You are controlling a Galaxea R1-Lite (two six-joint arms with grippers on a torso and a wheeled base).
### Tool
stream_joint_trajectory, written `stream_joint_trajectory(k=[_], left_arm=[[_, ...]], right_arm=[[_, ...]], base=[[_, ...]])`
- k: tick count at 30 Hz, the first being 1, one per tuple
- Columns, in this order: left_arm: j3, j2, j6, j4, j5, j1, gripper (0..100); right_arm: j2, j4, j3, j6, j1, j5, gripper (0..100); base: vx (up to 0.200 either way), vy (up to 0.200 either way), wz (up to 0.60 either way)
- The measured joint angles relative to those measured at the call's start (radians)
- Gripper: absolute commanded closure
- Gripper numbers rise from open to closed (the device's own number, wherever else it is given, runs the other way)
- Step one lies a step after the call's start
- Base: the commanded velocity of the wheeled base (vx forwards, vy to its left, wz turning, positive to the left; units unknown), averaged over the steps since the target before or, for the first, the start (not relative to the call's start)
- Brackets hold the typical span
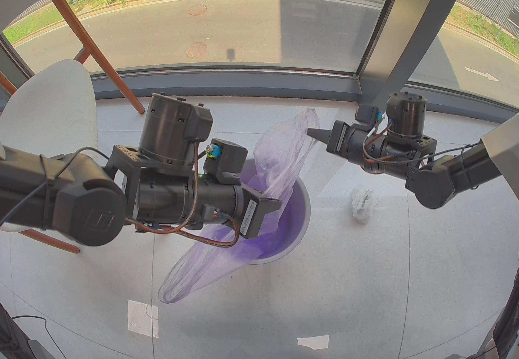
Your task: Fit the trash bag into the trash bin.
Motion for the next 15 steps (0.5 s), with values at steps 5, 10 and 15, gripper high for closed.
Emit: stream_joint_trajectory(k=[5, 10, 15], left_arm=[[-0.039, 0.038, -0.025, -0.046, -0.001, 0.024, 0], [0.012, 0.029, -0.047, -0.055, -0.009, 0.066, 0], [0.12, -0.024, -0.052, -0.059, -0.018, 0.101, 0]], right_arm=[[0.013, 0.032, -0.082, -0.077, -0.024, 0.01, 100], [0.02, 0.051, -0.097, -0.085, -0.036, 0.014, 100], [0.024, 0.052, -0.097, -0.086, -0.042, 0.016, 100]], base=[[0.0, 0.0, 0.0], [0.0, 0.0, 0.0], [0.0, 0.0, 0.0]])
